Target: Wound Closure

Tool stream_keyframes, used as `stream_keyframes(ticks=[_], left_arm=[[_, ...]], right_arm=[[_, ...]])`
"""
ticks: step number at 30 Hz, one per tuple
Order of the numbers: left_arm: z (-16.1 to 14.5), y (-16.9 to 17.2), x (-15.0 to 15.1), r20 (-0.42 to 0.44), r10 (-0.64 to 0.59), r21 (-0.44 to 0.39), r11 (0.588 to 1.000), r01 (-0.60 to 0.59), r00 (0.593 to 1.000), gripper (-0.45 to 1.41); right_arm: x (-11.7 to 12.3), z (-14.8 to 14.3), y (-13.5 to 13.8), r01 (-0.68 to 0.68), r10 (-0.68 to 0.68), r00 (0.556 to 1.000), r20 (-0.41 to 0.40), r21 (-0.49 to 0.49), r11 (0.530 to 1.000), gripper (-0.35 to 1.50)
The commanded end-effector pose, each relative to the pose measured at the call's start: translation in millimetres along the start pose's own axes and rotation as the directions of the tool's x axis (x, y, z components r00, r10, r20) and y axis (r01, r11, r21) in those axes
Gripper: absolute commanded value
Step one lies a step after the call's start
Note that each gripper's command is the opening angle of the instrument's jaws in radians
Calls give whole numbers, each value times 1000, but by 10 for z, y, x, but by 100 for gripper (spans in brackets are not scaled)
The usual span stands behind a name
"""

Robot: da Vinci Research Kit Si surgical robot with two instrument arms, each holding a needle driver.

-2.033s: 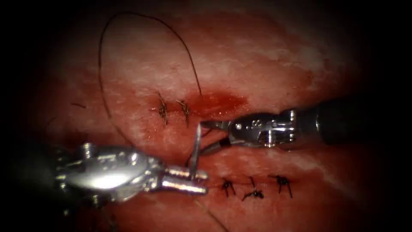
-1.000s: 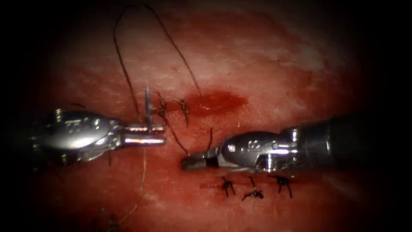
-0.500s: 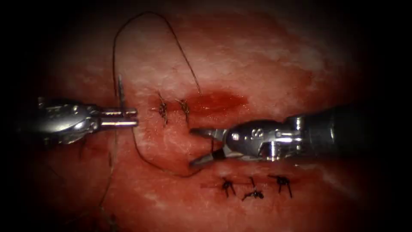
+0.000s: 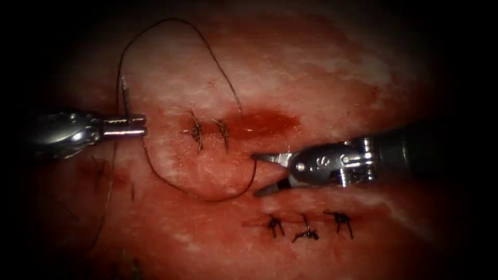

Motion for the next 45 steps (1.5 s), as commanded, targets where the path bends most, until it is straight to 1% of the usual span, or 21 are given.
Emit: stream_keyframes(ticks=[1, 4, 5, 6, 7, 8, 9, 10, 14, 22, 26, 30, 31, 32, 37, 38, 40, 41, 42, 43, 45], left_arm=[[4, 4, -7, 0, -3, -2, 1000, 3, 1000, -45], [5, 8, -4, -3, -7, 3, 1000, 7, 1000, -45], [6, 9, -4, -3, -7, 1, 1000, 7, 1000, -45], [6, 9, -4, -3, -7, 2, 1000, 7, 1000, -45], [6, 9, -4, -3, -7, 1, 1000, 7, 1000, -45], [6, 9, -4, -3, -7, 1, 1000, 7, 1000, -45], [6, 9, -4, -3, -7, 1, 1000, 7, 1000, -45], [6, 8, -4, -3, -7, 2, 1000, 7, 1000, -45], [6, 6, -5, -3, -6, 3, 1000, 6, 1000, -45], [8, 5, -8, -4, -5, 6, 1000, 5, 1000, -45], [10, -2, -15, -5, 1, 8, 1000, -1, 1000, -45], [10, -12, -22, -5, 6, 9, 1000, -6, 1000, -45], [10, -12, -22, -5, 6, 9, 1000, -6, 1000, -45], [9, -18, -27, -5, 10, 16, 1000, -10, 1000, -45], [7, -30, -38, -5, 16, 35, 999, -16, 1000, -45], [6, -33, -41, -5, 17, 42, 999, -17, 1000, -45], [5, -36, -42, -4, 16, 48, 999, -16, 1000, -45], [5, -36, -42, -4, 16, 48, 999, -16, 1000, -45], [4, -37, -42, -4, 16, 50, 999, -16, 1000, -45], [2, -40, -43, -3, 16, 55, 998, -15, 1000, -45], [0, -44, -44, -2, 21, 60, 998, -21, 1000, -45]], right_arm=[[-4, 12, -5, 14, -14, 1000, 0, -2, 1000, 142], [-10, 31, -6, 61, -61, 998, 6, -16, 998, 138], [-15, 39, -6, 83, -83, 996, 11, -24, 996, 132], [-18, 43, -7, 92, -92, 996, 13, -27, 995, 108], [-20, 44, -7, 106, -106, 994, 13, -21, 994, 76], [-20, 44, -7, 106, -106, 994, 13, -21, 994, 76], [-22, 44, -7, 119, -119, 993, 9, -14, 993, 27], [-24, 39, -7, 157, -158, 987, 6, 32, 987, -35], [-25, 36, -12, 210, -213, 976, 39, 72, 975, -35], [-15, 35, -17, 231, -234, 972, 26, 94, 968, -35], [25, 25, -37, 207, -213, 977, 24, 145, 968, -35], [79, 15, -57, 150, -151, 988, -12, 207, 967, -35], [79, 15, -57, 150, -151, 988, -12, 207, 967, -35], [106, 11, -68, 137, -133, 991, -34, 235, 962, -35], [152, 9, -79, 143, -119, 987, -106, 256, 956, -35], [159, 10, -77, 149, -124, 986, -116, 250, 957, -28], [157, 7, -72, 151, -134, 987, -90, 208, 966, 37], [157, 7, -72, 151, -134, 987, -90, 208, 966, 37], [152, 5, -68, 146, -135, 988, -71, 176, 974, 72], [140, 1, -60, 132, -127, 991, -48, 141, 981, 96], [123, -5, -47, 123, -120, 992, -34, 97, 988, 103]])
